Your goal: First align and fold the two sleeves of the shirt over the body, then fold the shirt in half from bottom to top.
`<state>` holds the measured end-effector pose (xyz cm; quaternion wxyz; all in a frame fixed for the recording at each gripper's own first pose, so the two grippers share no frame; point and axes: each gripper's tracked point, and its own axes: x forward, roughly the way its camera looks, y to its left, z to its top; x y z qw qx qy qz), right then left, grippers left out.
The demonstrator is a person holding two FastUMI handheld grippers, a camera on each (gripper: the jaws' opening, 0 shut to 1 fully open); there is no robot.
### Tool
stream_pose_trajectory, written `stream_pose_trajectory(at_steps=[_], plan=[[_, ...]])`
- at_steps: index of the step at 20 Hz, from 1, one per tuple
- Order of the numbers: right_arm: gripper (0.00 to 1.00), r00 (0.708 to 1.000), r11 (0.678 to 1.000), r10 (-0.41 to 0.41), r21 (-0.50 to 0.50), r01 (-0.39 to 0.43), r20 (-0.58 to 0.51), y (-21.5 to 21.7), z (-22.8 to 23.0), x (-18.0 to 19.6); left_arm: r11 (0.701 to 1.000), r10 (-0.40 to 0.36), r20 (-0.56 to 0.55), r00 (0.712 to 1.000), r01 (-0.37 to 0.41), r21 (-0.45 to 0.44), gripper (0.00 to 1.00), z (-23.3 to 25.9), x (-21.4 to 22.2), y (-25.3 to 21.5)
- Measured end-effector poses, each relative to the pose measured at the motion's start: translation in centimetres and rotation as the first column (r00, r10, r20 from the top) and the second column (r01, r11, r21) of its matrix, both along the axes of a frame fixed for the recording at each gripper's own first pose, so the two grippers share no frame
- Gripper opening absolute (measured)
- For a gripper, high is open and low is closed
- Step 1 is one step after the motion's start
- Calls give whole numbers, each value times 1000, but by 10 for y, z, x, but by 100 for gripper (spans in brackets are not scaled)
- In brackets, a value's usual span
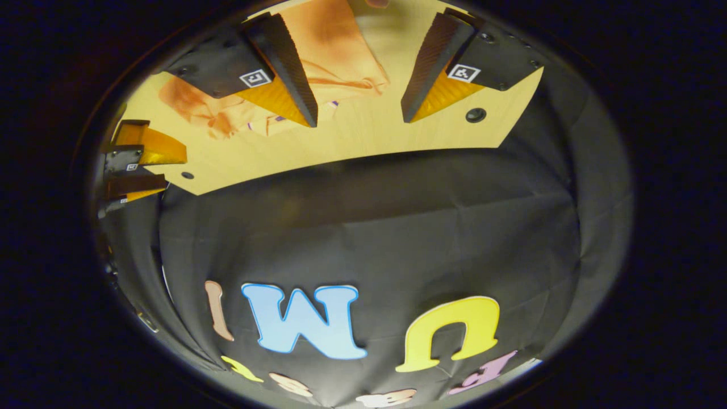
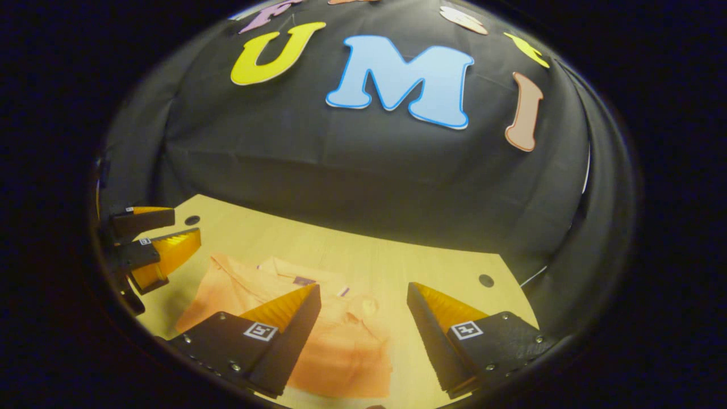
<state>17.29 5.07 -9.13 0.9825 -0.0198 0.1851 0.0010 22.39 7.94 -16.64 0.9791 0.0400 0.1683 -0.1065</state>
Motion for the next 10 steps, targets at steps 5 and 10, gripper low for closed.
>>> stream_pose_trajectory(at_steps=[5, 10], plan=[[94, 991, 999, -9, 41, 4, 132, -10, 49, -50, 999, 14, 93, 996, -10, -43, 97, 50, -51, -10], [94, 970, 997, -18, 73, 1, 244, -22, 85, -103, 996, 47, 183, 982, -33, -80, 100, 95, -101, -18]])
